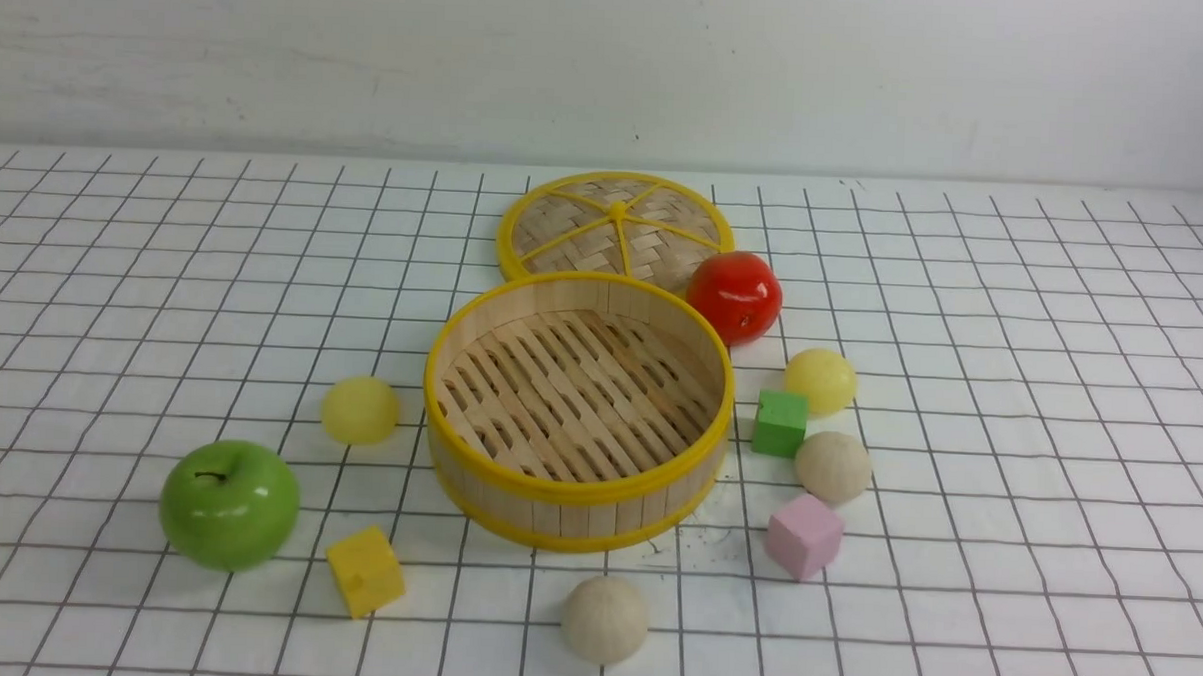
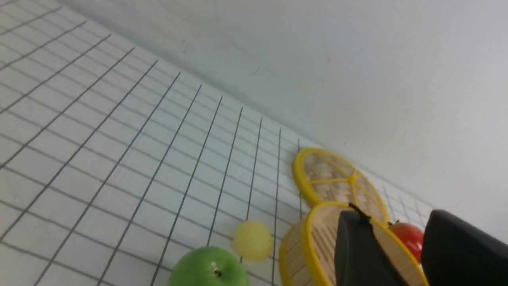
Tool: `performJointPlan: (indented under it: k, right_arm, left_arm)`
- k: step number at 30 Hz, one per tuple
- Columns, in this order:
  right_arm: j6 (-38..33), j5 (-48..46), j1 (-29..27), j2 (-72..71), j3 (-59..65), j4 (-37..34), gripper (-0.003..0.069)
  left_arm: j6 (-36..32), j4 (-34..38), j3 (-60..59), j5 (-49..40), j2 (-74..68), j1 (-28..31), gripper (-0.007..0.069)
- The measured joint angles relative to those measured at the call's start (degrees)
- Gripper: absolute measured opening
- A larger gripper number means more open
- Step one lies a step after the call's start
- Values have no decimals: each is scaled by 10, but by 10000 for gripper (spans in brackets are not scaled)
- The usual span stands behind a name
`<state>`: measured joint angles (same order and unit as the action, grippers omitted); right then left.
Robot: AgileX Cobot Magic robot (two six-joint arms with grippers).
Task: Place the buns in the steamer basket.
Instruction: Use the left arm to grab a steamed stuffed bun
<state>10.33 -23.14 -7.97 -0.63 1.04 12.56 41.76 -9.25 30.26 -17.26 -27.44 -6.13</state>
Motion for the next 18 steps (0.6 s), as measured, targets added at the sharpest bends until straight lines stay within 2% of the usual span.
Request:
performJointPlan:
  k: [12, 18]
  right_arm:
    - [0, 0, 0, 0, 0, 0, 239]
    - [0, 0, 0, 0, 0, 0, 239]
  left_arm:
    - [1, 50, 15, 14, -133, 0, 238]
    - [-22, 50, 88, -49, -224, 0, 238]
